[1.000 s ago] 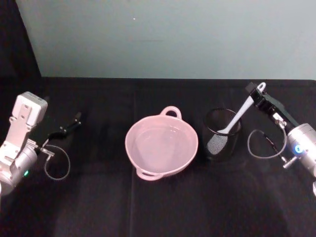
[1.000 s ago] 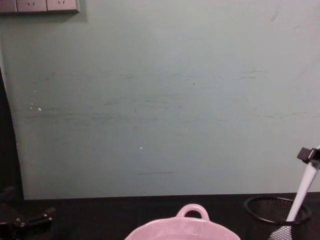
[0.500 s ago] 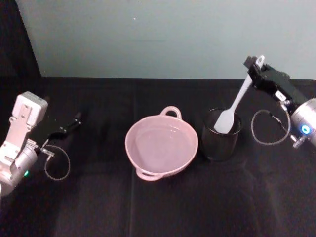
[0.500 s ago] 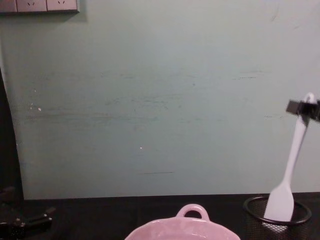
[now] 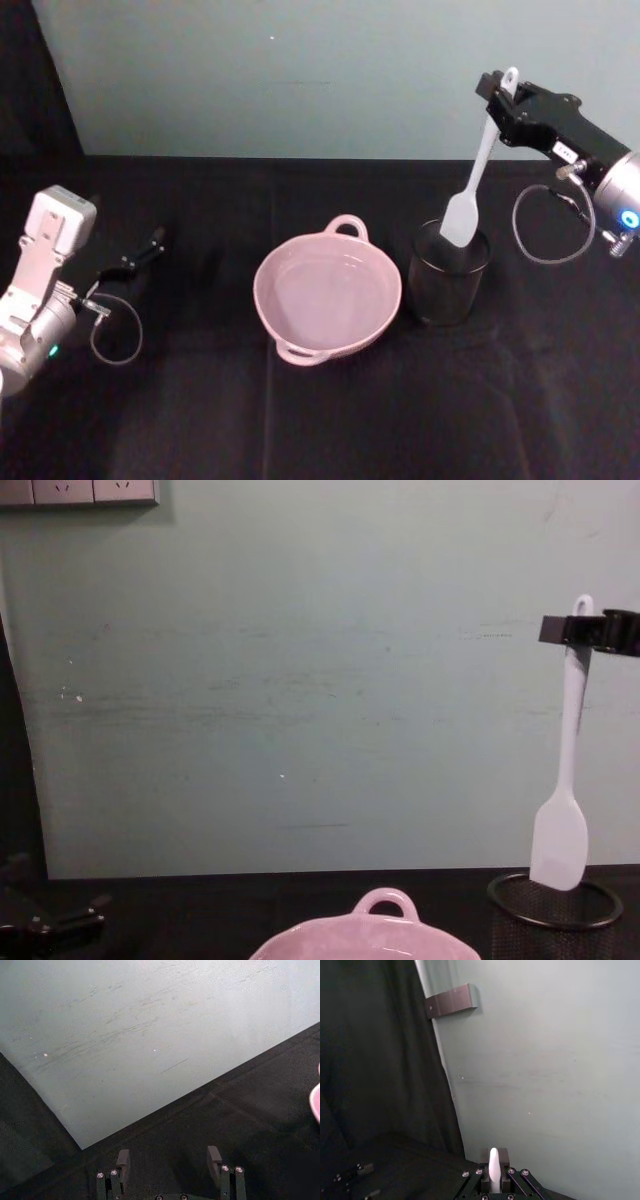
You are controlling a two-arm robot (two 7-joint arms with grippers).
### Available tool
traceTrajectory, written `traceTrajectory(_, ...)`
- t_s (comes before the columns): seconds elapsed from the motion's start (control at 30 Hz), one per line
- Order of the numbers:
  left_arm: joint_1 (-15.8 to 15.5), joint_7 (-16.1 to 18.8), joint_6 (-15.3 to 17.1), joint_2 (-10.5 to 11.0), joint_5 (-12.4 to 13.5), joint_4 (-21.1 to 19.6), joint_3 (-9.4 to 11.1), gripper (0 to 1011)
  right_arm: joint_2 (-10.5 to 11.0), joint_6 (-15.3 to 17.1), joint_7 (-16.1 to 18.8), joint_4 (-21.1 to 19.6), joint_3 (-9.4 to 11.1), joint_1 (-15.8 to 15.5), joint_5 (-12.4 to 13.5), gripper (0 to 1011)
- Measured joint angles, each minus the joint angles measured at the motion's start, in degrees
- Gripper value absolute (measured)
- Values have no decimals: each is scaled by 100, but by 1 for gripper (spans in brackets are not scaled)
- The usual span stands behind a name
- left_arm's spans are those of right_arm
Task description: Use the one hand to pick up the spoon and stir the clear water in the bowl.
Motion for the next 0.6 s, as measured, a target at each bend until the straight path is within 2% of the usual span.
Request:
traceTrajectory(0.13, 0, 0, 0, 0, 0, 0, 0, 1011, 38, 75, 7, -61, -27, 62, -90, 111)
traceTrajectory(0.6, 0, 0, 0, 0, 0, 0, 0, 1011, 20, 47, 5, -28, -14, 35, -64, 111)
